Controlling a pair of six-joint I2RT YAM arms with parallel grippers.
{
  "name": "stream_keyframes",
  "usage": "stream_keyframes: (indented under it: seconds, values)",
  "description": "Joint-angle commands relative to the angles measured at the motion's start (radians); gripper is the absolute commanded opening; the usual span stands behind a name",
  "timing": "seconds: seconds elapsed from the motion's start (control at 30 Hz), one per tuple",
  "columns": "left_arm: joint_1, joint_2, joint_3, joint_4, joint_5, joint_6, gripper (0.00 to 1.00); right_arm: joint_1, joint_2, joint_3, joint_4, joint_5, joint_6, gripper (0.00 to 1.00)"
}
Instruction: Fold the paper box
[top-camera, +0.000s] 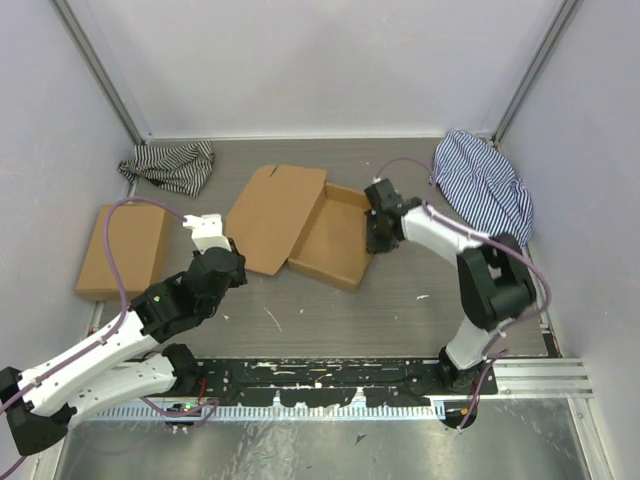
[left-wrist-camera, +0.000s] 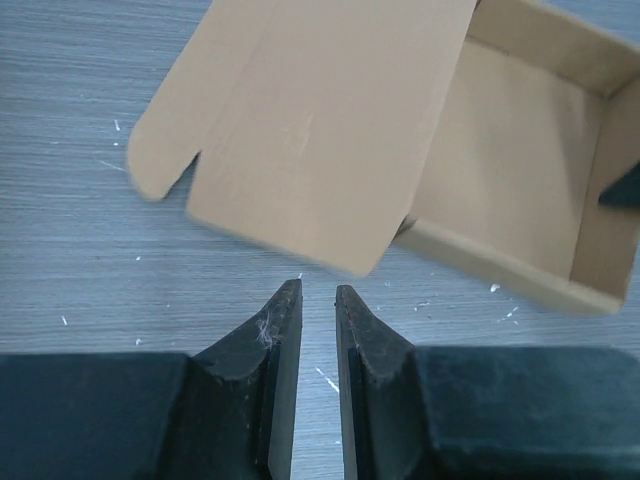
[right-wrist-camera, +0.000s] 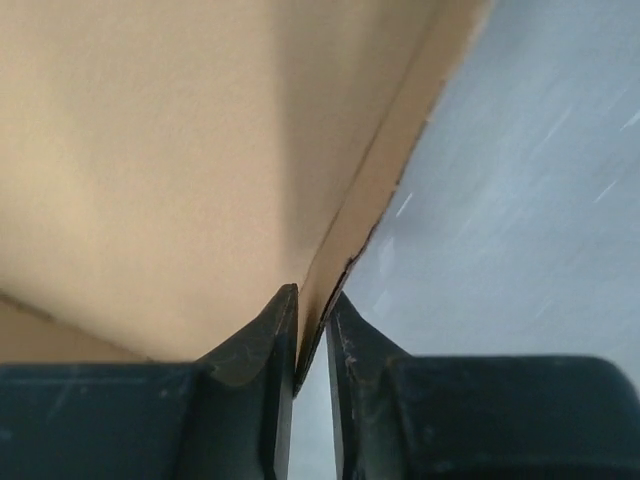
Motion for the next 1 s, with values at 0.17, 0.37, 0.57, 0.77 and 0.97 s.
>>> stream_keyframes:
  seconds: [0.17, 0.37, 0.57, 0.77, 0.97]
  values:
    - [0.000, -0.077, -0.042, 0.021, 0.041, -0.033, 0.28, 0.438, -0.397, -0.243, 0.261, -0.187, 0.292, 0.45]
    - [-0.002, -0.060, -0.029, -0.017, 0.059, -0.053, 0.30, 0.446, -0.361, 0.044, 0.002, -0.018, 0.135, 0.58]
    - [0.000, -0.062, -0.032, -0.035, 0.053, -0.070, 0.30, 0.440, -0.320, 0.221, -0.095, 0.025, 0.012, 0.76]
    - [-0.001, -0.078, -0.035, -0.033, 0.033, -0.078, 0.30, 0.356, -0.179, 0.335, -0.050, 0.111, -0.240, 0.77]
    - [0.000, -0.103, -0.029, -0.079, 0.018, -0.083, 0.30, 0.284, 0.038, 0.415, 0.129, -0.058, -0.542, 0.77]
